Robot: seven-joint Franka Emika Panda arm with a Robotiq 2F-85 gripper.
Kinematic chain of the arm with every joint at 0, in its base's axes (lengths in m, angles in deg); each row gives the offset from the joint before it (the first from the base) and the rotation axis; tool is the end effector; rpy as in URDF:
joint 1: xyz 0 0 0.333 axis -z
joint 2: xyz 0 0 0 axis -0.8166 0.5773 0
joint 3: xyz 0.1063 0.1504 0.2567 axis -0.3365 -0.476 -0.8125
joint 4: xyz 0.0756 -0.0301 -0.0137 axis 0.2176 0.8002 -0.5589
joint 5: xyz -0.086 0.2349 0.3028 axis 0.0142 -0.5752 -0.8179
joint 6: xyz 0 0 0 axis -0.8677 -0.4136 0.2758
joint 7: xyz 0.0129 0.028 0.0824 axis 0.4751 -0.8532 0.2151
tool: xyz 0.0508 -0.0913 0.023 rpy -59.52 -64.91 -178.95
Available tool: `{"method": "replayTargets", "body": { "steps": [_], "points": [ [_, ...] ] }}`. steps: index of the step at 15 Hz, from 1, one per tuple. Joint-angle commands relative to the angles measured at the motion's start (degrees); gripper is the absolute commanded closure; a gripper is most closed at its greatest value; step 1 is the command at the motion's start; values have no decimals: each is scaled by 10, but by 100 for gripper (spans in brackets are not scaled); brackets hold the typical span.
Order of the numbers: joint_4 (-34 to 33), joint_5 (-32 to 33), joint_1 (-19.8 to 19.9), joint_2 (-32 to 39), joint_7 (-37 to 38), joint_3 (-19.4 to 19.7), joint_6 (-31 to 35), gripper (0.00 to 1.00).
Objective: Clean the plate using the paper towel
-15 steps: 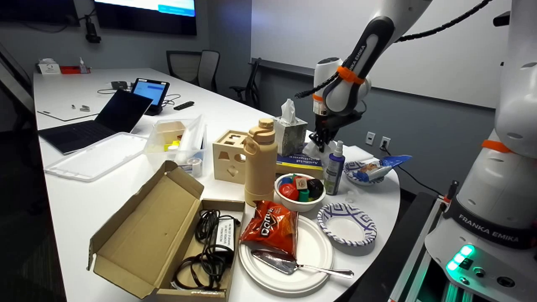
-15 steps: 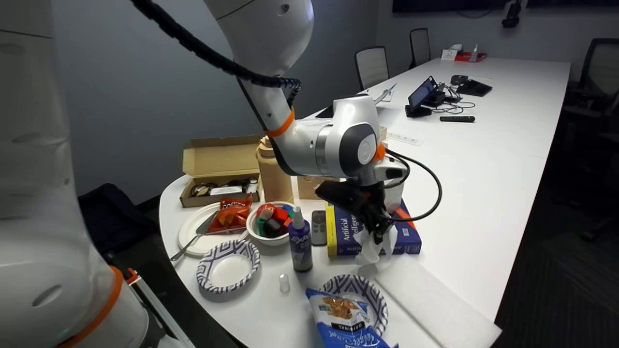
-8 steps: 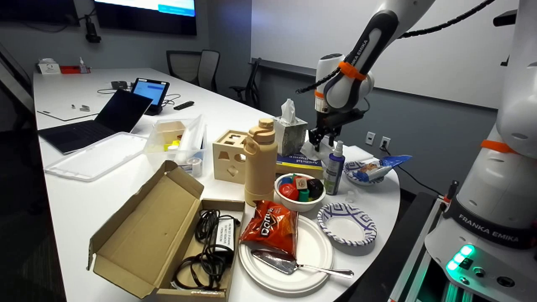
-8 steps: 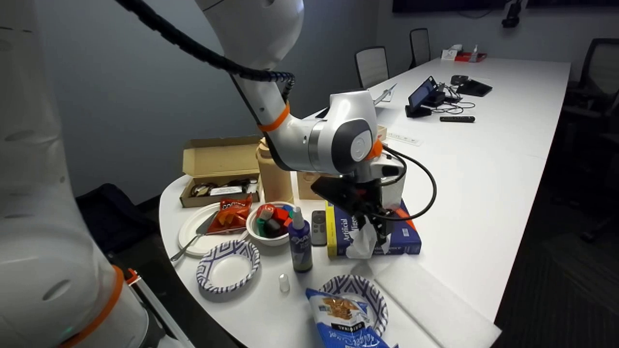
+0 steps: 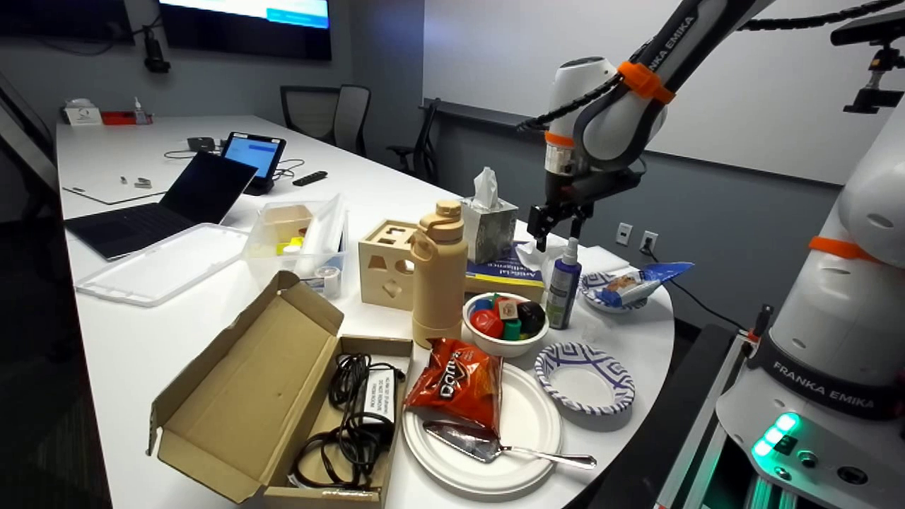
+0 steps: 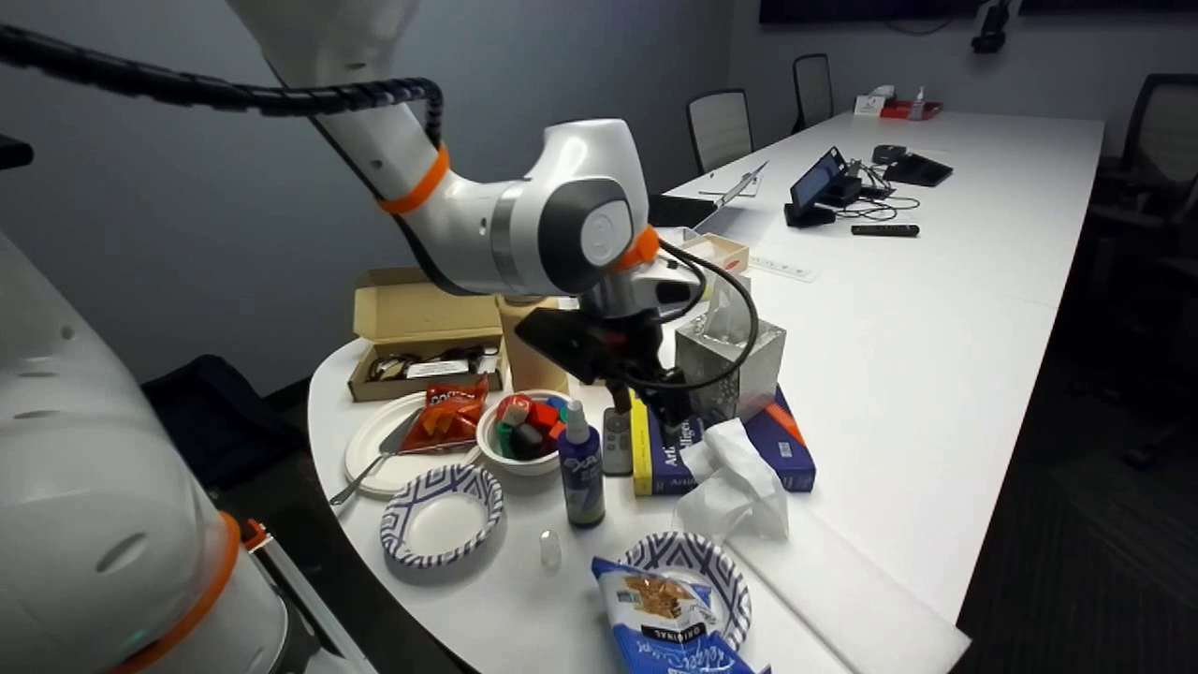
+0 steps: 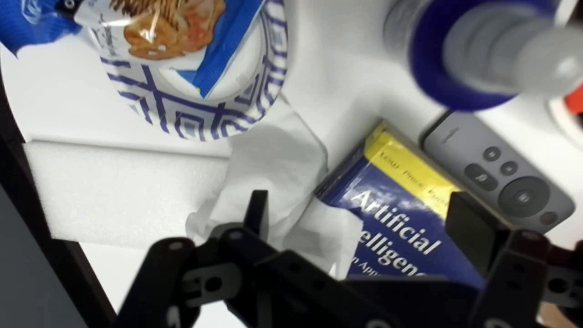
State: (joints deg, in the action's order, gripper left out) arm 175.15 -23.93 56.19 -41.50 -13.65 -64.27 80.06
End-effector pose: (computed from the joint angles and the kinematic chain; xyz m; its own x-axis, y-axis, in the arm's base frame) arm 0.4084 -0.0649 0.2686 0.9642 -0.2463 0.0981 -0.2601 -0.9505 0.1703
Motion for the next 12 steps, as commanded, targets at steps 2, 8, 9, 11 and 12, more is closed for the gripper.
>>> {"method": "replayTargets", "body": {
  "steps": [2, 8, 9, 11, 12],
  "points": [
    [58, -73, -6, -141, 3, -90, -142, 0],
    [31, -159, -21, -186, -11, -145, -214, 0],
    [31, -171, -21, -191, -18, -142, -219, 0],
    [31, -183, -18, -200, -17, -144, -231, 0],
    [31, -189, -18, -202, -21, -143, -233, 0]
  ]
}}
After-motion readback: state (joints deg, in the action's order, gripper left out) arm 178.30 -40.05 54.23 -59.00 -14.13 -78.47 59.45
